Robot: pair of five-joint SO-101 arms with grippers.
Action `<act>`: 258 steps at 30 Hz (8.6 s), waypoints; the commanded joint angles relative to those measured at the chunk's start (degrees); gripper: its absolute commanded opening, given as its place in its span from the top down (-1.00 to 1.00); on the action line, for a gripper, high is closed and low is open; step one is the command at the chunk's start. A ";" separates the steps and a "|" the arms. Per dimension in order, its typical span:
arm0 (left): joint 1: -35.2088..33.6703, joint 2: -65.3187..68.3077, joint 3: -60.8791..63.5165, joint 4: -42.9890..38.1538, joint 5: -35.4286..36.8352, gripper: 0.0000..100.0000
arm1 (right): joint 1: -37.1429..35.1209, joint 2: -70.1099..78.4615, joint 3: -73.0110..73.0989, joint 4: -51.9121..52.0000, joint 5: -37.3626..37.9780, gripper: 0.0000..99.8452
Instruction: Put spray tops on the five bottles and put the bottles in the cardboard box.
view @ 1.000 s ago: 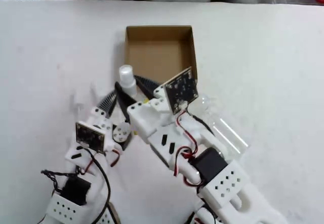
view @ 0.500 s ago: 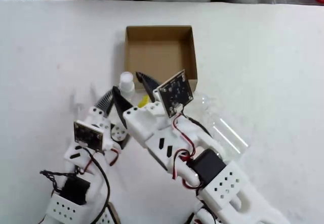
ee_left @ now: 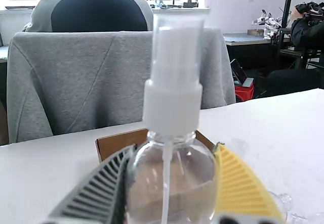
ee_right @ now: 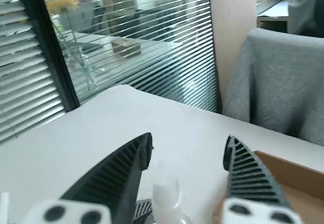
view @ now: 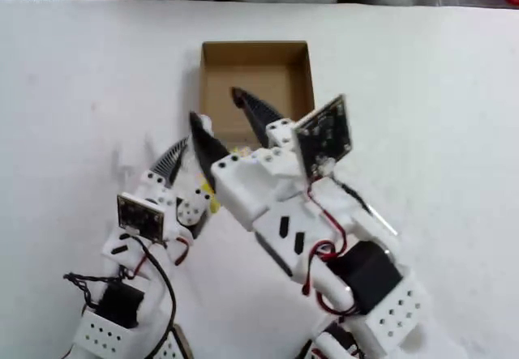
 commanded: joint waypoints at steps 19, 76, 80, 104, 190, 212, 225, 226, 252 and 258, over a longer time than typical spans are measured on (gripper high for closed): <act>-10.15 -0.75 -14.86 12.31 6.68 0.83 | 31.43 22.02 1.32 15.60 0.09 0.60; -13.05 47.87 -30.07 -5.10 7.30 0.83 | 31.87 70.64 -21.10 6.11 16.44 0.83; -13.05 47.87 -30.15 -5.10 7.30 0.83 | 32.13 70.55 -20.92 6.20 16.70 0.59; -12.88 65.19 -41.93 -29.98 7.21 0.83 | 32.75 59.91 -19.60 18.42 16.18 0.38; -15.08 76.00 -39.21 -31.30 14.07 0.83 | 27.74 83.47 -53.98 28.97 26.64 0.23; -15.52 113.19 -72.26 -44.66 11.96 0.82 | 38.20 75.82 -45.45 45.23 22.24 0.23; -13.93 131.30 -85.01 -53.80 5.36 0.83 | 36.00 54.64 -15.82 22.73 22.33 0.23; -13.93 132.70 -86.33 -53.80 5.19 0.83 | 35.91 54.55 -15.65 22.37 22.33 0.23; -14.02 152.66 -104.62 -53.80 5.10 0.83 | 36.35 54.64 -15.21 20.79 22.33 0.23; -13.49 152.75 -104.09 -53.54 5.10 0.83 | 36.44 54.64 -15.21 20.79 22.33 0.23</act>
